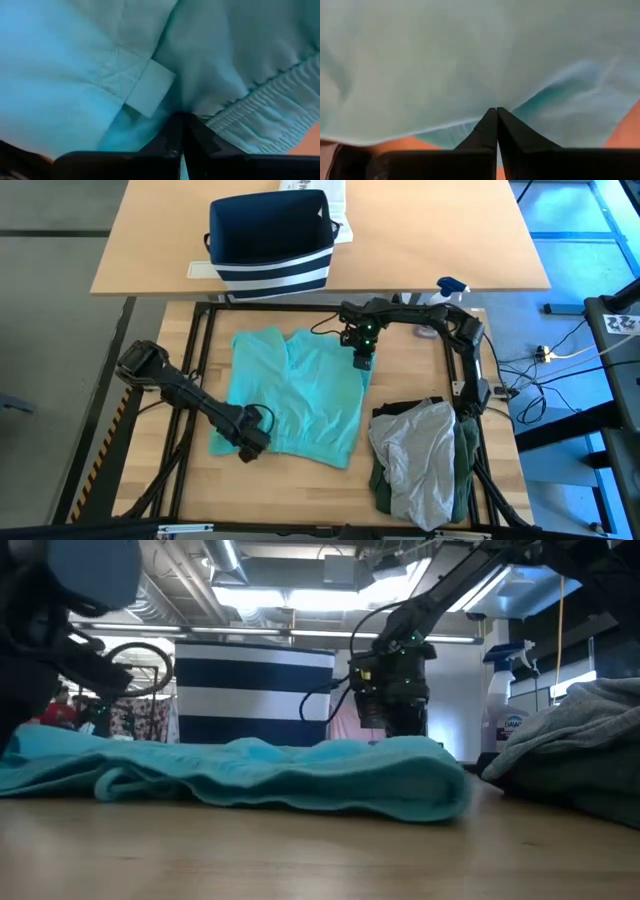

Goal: Fold Laundry from Bin
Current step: Fold the blue shorts

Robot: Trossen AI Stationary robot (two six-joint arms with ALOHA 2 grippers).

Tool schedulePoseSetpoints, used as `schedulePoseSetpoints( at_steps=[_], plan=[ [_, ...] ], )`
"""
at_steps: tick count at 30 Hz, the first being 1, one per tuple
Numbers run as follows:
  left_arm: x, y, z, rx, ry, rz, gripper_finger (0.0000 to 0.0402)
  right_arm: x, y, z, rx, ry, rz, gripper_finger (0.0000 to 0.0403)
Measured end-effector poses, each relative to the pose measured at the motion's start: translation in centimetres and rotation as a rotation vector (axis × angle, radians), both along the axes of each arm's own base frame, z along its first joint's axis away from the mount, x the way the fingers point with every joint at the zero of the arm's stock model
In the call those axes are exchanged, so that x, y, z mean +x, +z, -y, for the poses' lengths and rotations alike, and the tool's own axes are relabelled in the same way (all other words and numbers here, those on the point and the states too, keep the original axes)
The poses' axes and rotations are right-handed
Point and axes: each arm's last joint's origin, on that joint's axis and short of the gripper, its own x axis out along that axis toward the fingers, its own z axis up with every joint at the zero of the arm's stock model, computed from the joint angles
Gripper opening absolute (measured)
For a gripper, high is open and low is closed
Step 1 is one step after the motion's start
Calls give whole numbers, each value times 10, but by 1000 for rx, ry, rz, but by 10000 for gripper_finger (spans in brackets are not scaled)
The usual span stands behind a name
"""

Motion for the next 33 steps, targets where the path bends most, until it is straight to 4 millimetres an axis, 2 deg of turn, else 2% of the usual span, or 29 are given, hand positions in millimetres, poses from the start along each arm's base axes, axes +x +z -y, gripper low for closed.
schedulePoseSetpoints(
  at_steps=[7, 14, 19, 27, 30, 33],
  plan=[
    [-8, 12, -43, 148, 22, -9, 2, -5, -12, -21, 66, 39, -78, 3],
    [-25, 29, -87, 211, 56, 18, 1, 3, -20, -64, 145, 142, -102, 2],
    [-33, 42, -109, 245, 38, 35, 1, 16, -19, -101, 187, 235, -74, 2],
    [-34, 86, -121, 276, 69, 226, 1, 28, -11, -145, 269, 329, -54, 2],
    [-36, 103, -118, 266, 108, 306, 1, 35, 5, -148, 281, 349, -26, 3],
    [-31, 116, -109, 251, 89, 385, 1, 46, 31, -137, 272, 338, 50, 3]
  ],
)
